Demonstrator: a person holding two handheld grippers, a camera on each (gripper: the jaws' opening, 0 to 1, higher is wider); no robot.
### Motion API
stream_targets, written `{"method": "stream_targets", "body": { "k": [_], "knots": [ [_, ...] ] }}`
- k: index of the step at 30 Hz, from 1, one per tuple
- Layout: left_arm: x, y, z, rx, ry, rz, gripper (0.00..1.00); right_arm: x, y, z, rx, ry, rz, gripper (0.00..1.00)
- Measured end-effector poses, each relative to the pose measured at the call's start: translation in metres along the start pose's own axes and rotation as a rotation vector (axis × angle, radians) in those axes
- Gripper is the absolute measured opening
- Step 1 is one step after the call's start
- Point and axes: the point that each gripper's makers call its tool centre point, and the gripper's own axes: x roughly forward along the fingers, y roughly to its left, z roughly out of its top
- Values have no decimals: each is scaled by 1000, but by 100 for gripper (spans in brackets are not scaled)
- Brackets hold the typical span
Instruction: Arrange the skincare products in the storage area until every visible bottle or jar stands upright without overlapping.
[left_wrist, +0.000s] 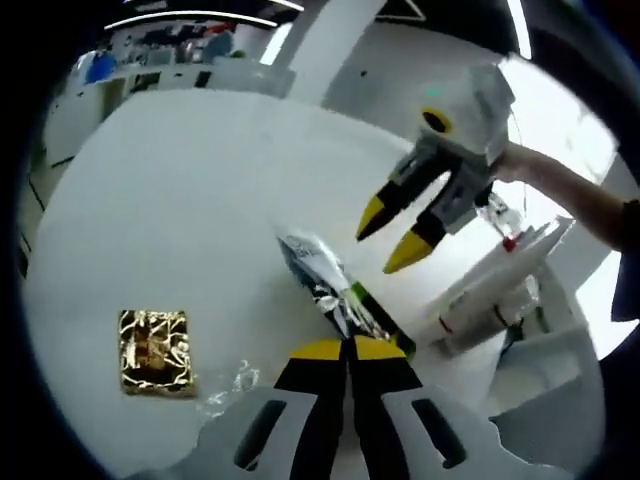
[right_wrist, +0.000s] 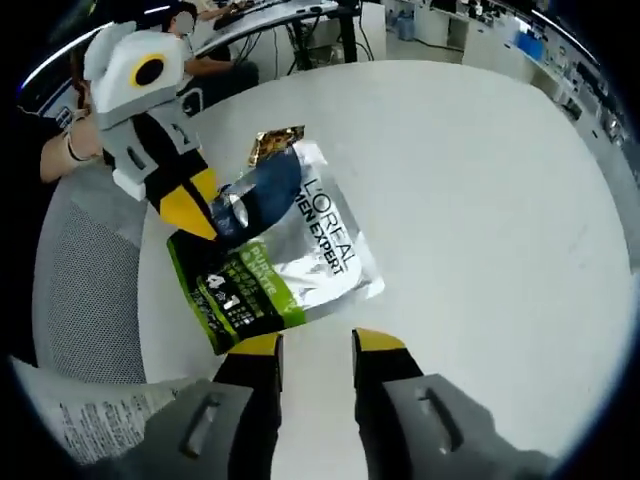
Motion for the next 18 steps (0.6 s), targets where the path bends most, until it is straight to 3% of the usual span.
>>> {"method": "stream_targets", "body": {
  "k": [1, 3, 10, 12, 14, 16, 18],
  "knots": [
    [-1, -5, 3, 58, -16, -14, 0, 0, 4, 6, -26, -25, 27, 31],
    [-5, -12, 4, 96, -23, -30, 0, 4, 3, 12, -32, -50, 47, 32],
    [-16, -18, 4, 364, -19, -58, 0, 15, 5, 18, -111, -59, 122, 40],
    [-19, -27, 4, 373, -34, -79, 0, 16, 7, 17, -126, -69, 155, 43],
    [-20, -29, 2, 415, -36, -75, 0, 16, 9, 15, -135, -67, 183, 38],
    [-20, -32, -1, 432, -29, -85, 0, 15, 17, 14, -127, -76, 234, 23],
    [-18, -30, -1, 450, -23, -91, 0, 15, 18, 10, -134, -61, 225, 20]
  ]
}}
